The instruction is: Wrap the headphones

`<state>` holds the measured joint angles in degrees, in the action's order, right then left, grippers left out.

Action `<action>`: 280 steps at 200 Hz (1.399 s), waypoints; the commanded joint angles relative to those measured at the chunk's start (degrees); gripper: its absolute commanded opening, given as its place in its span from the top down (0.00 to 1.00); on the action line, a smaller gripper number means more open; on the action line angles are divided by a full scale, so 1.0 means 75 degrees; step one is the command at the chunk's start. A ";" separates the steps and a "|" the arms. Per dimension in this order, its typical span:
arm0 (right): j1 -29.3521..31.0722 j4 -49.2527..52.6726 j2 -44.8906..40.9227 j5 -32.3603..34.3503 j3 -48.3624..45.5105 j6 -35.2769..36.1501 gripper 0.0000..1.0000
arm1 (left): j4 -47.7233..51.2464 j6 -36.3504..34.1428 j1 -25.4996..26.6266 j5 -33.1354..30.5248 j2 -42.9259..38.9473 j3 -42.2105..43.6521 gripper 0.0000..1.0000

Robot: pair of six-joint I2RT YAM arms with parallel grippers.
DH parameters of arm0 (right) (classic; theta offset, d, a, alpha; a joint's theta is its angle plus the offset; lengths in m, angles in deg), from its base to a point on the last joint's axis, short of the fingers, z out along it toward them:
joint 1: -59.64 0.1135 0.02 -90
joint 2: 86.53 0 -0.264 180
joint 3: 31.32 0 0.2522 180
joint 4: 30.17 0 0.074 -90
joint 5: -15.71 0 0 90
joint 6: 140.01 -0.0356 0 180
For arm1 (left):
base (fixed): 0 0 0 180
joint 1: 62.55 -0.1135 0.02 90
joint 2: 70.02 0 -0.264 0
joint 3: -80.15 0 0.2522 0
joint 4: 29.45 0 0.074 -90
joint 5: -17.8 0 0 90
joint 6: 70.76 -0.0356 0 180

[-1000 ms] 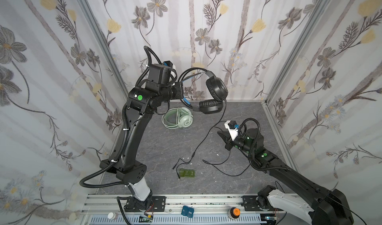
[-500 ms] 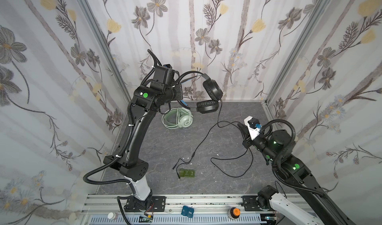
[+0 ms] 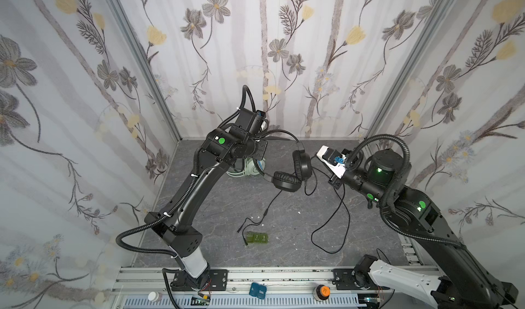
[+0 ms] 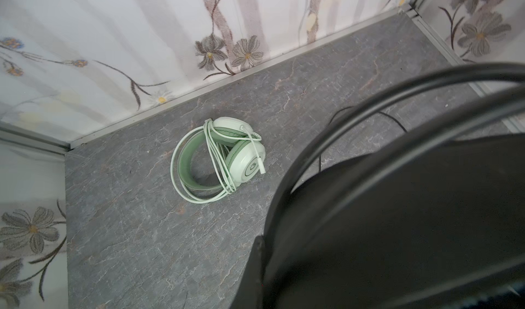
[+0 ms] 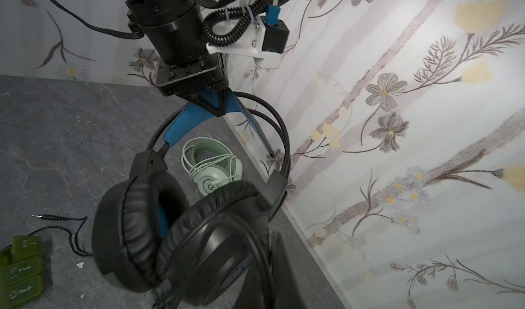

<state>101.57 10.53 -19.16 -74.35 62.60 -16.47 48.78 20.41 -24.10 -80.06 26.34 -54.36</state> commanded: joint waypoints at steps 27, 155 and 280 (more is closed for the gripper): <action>0.0047 -0.0388 0.0516 0.0284 0.0027 0.0251 1.00 | -0.0631 -0.0531 0.0469 0.0549 -0.0559 0.0886 1.00; -0.0381 -0.1141 0.0597 0.1050 -0.0806 -0.0016 0.74 | -0.1025 -0.0392 0.0620 0.1812 -0.1153 0.1694 1.00; -0.1160 -0.1792 0.0310 0.0030 -0.1452 -0.0642 0.58 | -0.1398 0.0000 0.0617 0.2630 -0.1452 0.1830 1.00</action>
<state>93.31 1.13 -16.84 -71.42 52.63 -19.34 42.46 18.03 -19.46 -64.48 16.24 -40.41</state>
